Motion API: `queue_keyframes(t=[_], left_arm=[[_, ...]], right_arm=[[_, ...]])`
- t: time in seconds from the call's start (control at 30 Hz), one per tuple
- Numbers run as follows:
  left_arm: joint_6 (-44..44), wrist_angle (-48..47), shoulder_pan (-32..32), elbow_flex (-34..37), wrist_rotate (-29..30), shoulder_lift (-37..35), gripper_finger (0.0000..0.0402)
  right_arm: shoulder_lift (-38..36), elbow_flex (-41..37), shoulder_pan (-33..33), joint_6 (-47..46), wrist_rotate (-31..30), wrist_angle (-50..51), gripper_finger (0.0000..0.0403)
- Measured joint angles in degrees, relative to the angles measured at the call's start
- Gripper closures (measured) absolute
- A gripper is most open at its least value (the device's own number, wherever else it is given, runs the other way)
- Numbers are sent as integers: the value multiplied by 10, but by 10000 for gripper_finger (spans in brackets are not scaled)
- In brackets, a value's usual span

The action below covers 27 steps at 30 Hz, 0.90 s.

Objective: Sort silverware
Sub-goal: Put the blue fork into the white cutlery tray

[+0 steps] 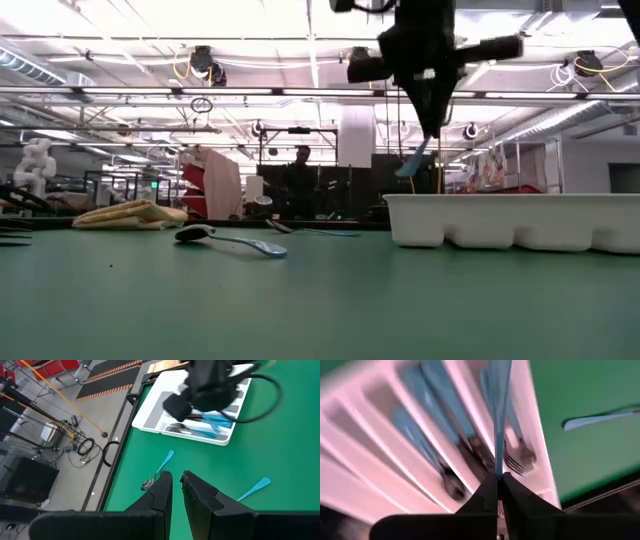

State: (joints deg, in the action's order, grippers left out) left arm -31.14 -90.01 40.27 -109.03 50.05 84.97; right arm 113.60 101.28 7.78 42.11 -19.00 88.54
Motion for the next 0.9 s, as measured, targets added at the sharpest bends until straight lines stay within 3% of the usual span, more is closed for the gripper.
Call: queue_keyframes(t=[0.13,0.27,0.5,0.6,0.9], left_arm=[[0,0,0,0,1,0,350],[0,0,0,0,2,0,350],[5,0,-1,0,31,0,350],[15,0,-2,0,43,0,350],[19,0,-2,0,59,0,350]], right_arm=[[-1,-34,-47,75,-78,-5,403],[-11,-63,-92,117,-101,-24,403],[-41,-126,-105,226,-67,-109,403],[-43,-158,-103,234,-36,-127,403],[-42,-190,-102,272,-34,-196,403]])
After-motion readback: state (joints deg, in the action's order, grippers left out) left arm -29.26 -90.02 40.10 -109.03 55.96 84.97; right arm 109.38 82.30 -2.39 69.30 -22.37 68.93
